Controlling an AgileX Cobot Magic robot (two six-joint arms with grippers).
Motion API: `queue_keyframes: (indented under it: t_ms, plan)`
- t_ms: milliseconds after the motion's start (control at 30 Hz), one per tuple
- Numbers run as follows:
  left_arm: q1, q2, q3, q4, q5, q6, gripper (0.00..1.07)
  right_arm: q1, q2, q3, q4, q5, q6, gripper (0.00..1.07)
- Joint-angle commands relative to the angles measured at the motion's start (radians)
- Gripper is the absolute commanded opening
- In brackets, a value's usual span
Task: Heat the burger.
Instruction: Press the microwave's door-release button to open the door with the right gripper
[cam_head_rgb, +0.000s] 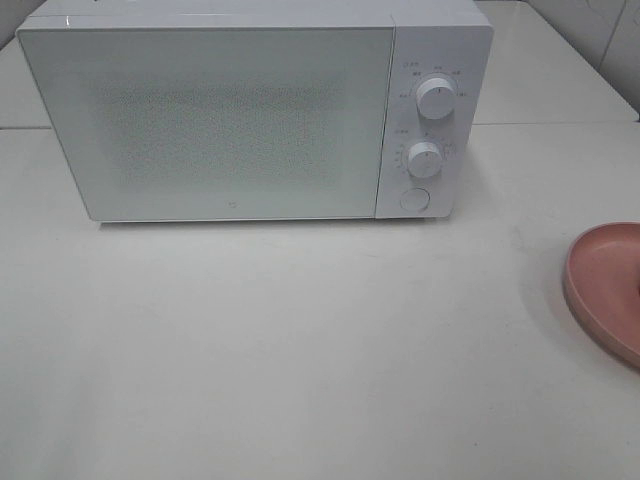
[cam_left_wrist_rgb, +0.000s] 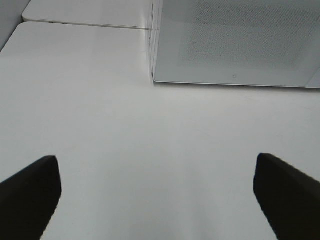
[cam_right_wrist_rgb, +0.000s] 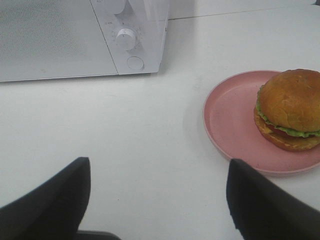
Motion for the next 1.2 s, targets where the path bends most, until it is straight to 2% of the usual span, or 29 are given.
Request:
queue_keyframes:
  t_ms: [33, 967, 1200]
  plan:
    - [-0.003, -0.019, 0.003, -0.001, -0.003, 0.001, 1.02, -0.004, -0.025, 0.002, -0.007, -0.007, 0.008, 0.74]
    - [-0.003, -0.019, 0.003, -0.001, -0.003, 0.001, 1.02, -0.004, -0.025, 0.002, 0.000, -0.011, 0.009, 0.74]
    - [-0.003, -0.019, 0.003, -0.001, -0.003, 0.001, 1.02, -0.004, 0.067, -0.032, 0.030, -0.122, 0.012, 0.74]
